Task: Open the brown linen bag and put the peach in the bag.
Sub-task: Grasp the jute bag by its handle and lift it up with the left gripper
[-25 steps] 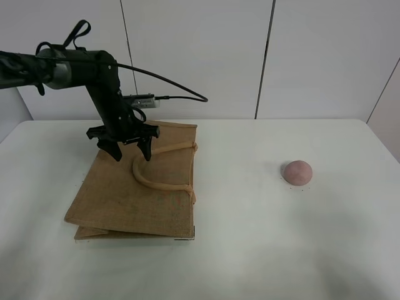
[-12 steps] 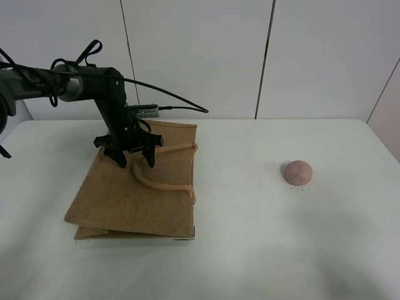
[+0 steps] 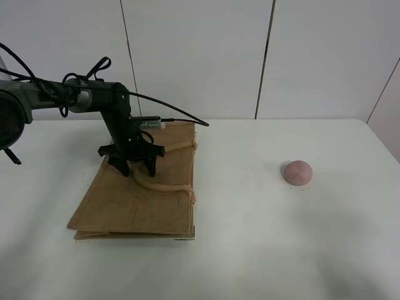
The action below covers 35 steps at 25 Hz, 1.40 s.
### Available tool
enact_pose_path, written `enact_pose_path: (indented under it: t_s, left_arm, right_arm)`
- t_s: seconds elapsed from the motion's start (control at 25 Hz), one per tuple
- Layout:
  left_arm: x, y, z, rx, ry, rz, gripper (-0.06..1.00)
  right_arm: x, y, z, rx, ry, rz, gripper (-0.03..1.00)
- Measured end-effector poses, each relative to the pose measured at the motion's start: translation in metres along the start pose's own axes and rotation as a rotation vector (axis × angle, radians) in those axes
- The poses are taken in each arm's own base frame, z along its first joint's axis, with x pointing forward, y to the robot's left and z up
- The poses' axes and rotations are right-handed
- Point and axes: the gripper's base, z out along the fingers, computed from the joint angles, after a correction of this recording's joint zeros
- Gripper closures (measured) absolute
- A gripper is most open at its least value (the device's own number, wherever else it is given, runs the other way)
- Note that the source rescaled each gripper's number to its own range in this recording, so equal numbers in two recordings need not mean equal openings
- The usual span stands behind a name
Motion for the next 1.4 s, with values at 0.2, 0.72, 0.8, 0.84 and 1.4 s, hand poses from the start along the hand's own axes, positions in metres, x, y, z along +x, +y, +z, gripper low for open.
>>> enact_pose_path:
  t_s: [0.2, 0.72, 0.8, 0.84, 1.4]
  left_arm:
    - [0.0, 0.001, 0.001, -0.008, 0.007, 0.006, 0.51]
    - [0.003, 0.0, -0.042, -0.027, 0.015, 0.021, 0.93]
    - [0.003, -0.002, -0.068, -0.026, -0.003, 0.035, 0.93]
    - [0.003, -0.003, -0.082, -0.025, -0.014, 0.048, 0.93]
    - [0.021, -0.016, -0.263, 0.061, -0.437, 0.114, 0.94]
  right_arm:
    - [0.0, 0.0, 0.0, 0.0, 0.0, 0.0, -0.03]
    - [0.0, 0.0, 0.0, 0.0, 0.0, 0.0, -0.03]
    - [0.0, 0.0, 0.0, 0.0, 0.0, 0.0, -0.03]
    - [0.0, 0.0, 0.0, 0.0, 0.0, 0.0, -0.03]
    - [0.0, 0.0, 0.0, 0.0, 0.0, 0.0, -0.03]
